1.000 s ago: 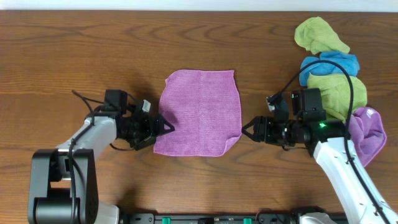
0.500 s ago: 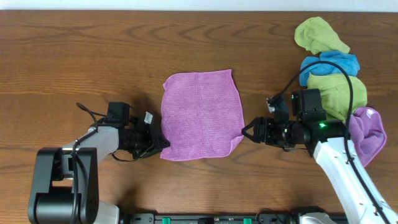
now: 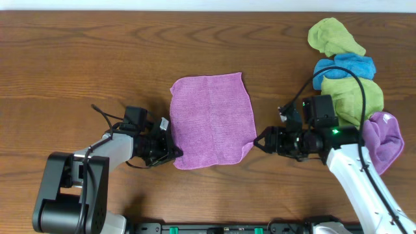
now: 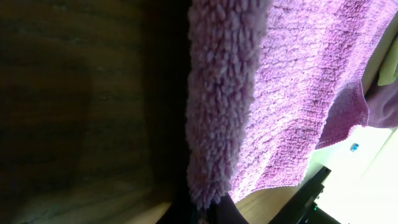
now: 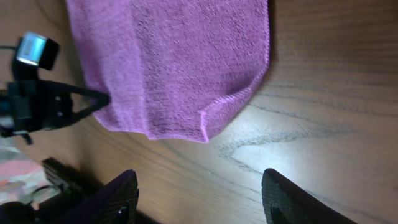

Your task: Fold the cloth

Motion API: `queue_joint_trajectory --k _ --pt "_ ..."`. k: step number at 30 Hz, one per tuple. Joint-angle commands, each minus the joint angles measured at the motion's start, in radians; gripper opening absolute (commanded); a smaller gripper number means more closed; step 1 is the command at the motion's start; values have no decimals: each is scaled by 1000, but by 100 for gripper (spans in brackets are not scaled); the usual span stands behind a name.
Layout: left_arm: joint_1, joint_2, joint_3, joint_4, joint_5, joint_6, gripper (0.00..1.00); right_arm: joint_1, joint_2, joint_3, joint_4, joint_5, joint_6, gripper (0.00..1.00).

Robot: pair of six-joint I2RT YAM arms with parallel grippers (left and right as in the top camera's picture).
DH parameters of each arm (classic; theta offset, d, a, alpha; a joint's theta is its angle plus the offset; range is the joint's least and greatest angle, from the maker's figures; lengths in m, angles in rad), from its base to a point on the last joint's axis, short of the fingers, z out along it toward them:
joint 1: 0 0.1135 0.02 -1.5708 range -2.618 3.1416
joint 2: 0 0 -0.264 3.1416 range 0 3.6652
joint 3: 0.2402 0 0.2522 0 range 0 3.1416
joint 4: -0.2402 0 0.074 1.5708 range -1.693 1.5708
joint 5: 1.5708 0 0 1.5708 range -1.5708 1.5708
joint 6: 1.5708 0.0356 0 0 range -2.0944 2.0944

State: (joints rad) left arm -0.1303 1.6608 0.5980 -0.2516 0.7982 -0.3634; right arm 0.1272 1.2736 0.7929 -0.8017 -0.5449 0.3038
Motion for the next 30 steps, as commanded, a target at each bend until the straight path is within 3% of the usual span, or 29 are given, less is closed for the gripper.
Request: queue_joint_trajectory --k 1,9,17,28,30 --pt "18 41 -25 -13 -119 -3 6 29 -5 -60 44 41 15 65" --pt "32 40 24 -81 -87 28 6 39 120 -186 298 51 182 68" --pt "32 39 56 -103 -72 39 6 39 255 -186 394 47 275 67" --pt "32 39 56 -110 -72 39 6 106 275 -186 489 51 396 67" --pt "32 39 56 -109 -72 39 6 127 289 -186 492 58 400 62"
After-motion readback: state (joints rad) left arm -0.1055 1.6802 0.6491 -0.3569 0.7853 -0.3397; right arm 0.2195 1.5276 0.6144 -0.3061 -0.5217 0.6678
